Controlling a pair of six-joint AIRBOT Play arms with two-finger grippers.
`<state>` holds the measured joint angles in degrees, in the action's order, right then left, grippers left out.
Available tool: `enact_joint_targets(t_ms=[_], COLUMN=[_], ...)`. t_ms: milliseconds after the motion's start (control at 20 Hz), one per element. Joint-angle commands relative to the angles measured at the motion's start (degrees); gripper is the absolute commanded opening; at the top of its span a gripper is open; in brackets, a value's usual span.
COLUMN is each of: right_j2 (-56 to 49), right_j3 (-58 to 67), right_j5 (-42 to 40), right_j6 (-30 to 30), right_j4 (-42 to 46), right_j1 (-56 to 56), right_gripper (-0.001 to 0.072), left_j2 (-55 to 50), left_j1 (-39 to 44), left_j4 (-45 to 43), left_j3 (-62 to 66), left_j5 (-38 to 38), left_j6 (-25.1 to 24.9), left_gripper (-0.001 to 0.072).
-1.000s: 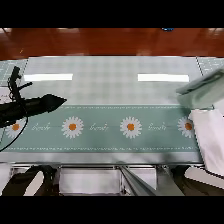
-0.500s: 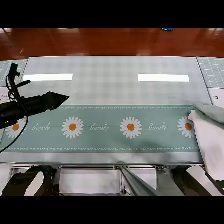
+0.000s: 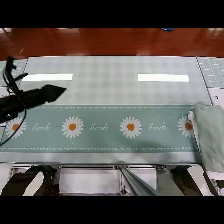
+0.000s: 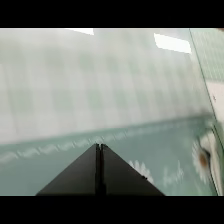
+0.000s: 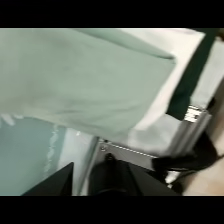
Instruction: Fold the shirts.
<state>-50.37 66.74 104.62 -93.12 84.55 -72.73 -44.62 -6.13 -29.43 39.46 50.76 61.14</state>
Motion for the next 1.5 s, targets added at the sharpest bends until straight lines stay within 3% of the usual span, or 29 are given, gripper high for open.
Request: enact_joint_targets(t_ms=[0,50,150,250,350,450,600,750,1450], right_j2=[-1.49,-1.49,-1.7,-3.02,-7.67,-15.28,-25.53,-28.15,-27.5], right_j3=[2.34,3.19,4.87,6.16,7.56,9.31,9.92,9.92,9.92], right_j5=[-10.97,-19.26,-36.24,-50.86,-56.06,-49.64,-32.92,-28.52,-27.91], right_j6=[-7.63,-5.31,1.88,8.5,8.09,2.75,-5.01,-5.01,-5.01], right_j4=[-21.86,-31.45,-45.29,-45.07,-33.68,-17.16,0.85,3.39,6.67], right_j1=[1.11,4.81,19.91,41.09,60.54,73.59,79.73,79.73,79.69], right_gripper=[0.0125,0.0053,0.0023,0.0023,0.0023,0.0023,0.0023,0.0023,0.0023], left_j2=[-5.6,-7.85,-12.22,-15.47,-17.09,-18.36,-20.06,-20.35,-20.46], left_j1=[-5.57,-6.91,-7.3,-4.26,2.19,8.31,8.74,5.68,5.09], left_j4=[-0.11,-0.11,-0.11,-1.2,-14.32,-31.52,-42.82,-42.82,-42.82], left_j3=[10.45,16.17,28.11,36.33,39.36,38.64,33.66,30.21,29.88], left_j5=[-0.96,1.42,5.84,8.17,8.55,14.4,18.34,18.56,21.29], left_j6=[-0.87,-0.44,1.68,5.18,11.13,18.56,21.03,24.92,24.92], left_gripper=[0.0021,0.002,0.002,0.0019,0.0019,0.0021,0.0021,0.0021,0.0021])
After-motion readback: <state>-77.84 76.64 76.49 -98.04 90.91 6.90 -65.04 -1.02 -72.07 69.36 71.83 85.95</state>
